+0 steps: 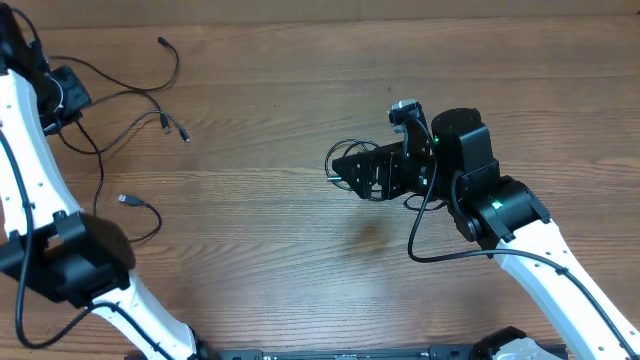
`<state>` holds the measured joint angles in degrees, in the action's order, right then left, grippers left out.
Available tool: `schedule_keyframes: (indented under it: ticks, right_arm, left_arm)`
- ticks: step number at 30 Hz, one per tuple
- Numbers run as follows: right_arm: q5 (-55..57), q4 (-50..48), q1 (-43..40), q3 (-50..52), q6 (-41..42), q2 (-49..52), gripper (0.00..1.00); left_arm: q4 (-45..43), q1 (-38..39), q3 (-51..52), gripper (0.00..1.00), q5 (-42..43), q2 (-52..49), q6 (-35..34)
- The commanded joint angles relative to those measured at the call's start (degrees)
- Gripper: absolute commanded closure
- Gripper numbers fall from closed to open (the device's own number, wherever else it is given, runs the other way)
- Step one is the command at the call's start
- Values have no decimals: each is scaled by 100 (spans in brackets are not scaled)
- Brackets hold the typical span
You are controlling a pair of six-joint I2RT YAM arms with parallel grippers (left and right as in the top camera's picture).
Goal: Untangle cables
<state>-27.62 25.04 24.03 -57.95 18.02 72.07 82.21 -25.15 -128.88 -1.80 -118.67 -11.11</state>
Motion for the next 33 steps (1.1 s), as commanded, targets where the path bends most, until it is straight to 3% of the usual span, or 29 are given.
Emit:
schedule_keyframes:
  ticks: [1,16,22,27,30,33]
  right_arm:
    - [127,-26,0,-98,-37,33,0]
    - [127,-24,0,-98,-33,35,0]
    - [127,-26,0,-98,-33,39,0]
    - [127,-46,0,-98,-33,39,0]
    - [127,-87,0,-98,-31,55,0]
    - [125,-90,0,-98,-31,72,0]
  left_arm:
    - [-136,-184,22,96,-752,-308,-435]
    - [-1609,-901,22,86,-669,-881,-439]
    - [-2074,-1080,22,78,-13,-1038,-435]
    - [-1801,-1095,22,60,-17,-1152,-433]
    - [-1576,-1095,22,27,-2,-1154,-487]
    - [-1268,-1093,22,1,-4,-1154,-743]
